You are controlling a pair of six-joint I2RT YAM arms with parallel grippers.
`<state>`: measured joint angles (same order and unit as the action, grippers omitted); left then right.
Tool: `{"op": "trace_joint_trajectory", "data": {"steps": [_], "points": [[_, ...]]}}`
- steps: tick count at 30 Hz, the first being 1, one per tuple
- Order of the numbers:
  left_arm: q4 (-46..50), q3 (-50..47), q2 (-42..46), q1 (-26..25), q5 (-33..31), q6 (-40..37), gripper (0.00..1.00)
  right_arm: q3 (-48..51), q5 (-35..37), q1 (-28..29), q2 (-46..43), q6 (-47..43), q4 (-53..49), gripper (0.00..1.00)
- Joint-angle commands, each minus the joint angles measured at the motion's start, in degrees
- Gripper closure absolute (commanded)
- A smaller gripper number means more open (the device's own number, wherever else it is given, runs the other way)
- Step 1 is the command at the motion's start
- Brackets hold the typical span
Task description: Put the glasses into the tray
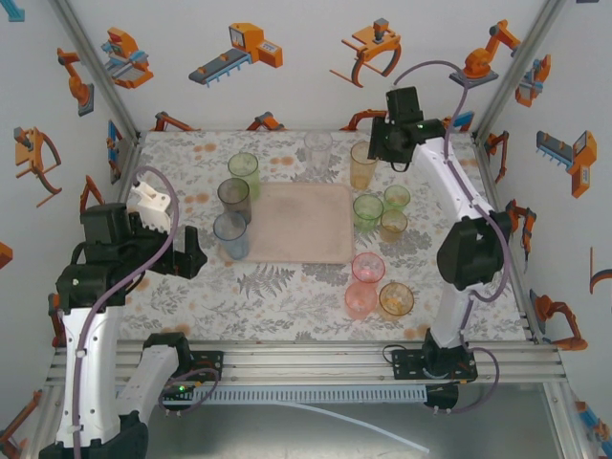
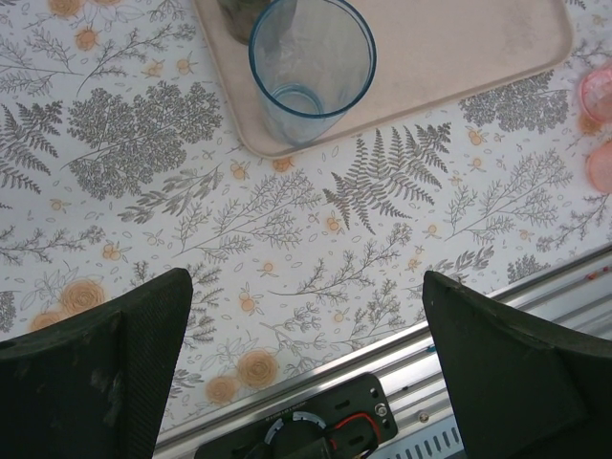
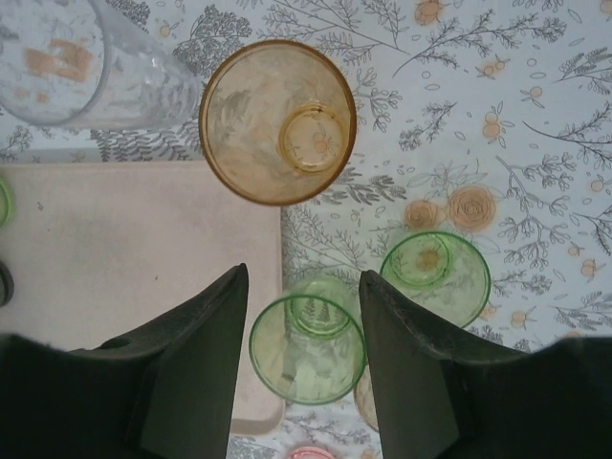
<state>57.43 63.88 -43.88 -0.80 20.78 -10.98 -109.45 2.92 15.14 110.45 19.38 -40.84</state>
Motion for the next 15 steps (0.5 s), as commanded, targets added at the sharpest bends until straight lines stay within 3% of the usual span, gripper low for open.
{"op": "trace_joint_trajectory", "data": {"steps": [1, 15], "points": [[-0.65, -0.13, -0.09, 0.58, 1.46, 0.88, 0.02, -3.80, -0.72, -0.86, 2.69, -1.27, 0.58, 0.52], [-0.65, -0.70, -0.14, 2.07, 2.33, 1.42, 0.02, -15.82, -1.25, -2.90, 14.01, -1.07, -4.86, 0.54]]}}
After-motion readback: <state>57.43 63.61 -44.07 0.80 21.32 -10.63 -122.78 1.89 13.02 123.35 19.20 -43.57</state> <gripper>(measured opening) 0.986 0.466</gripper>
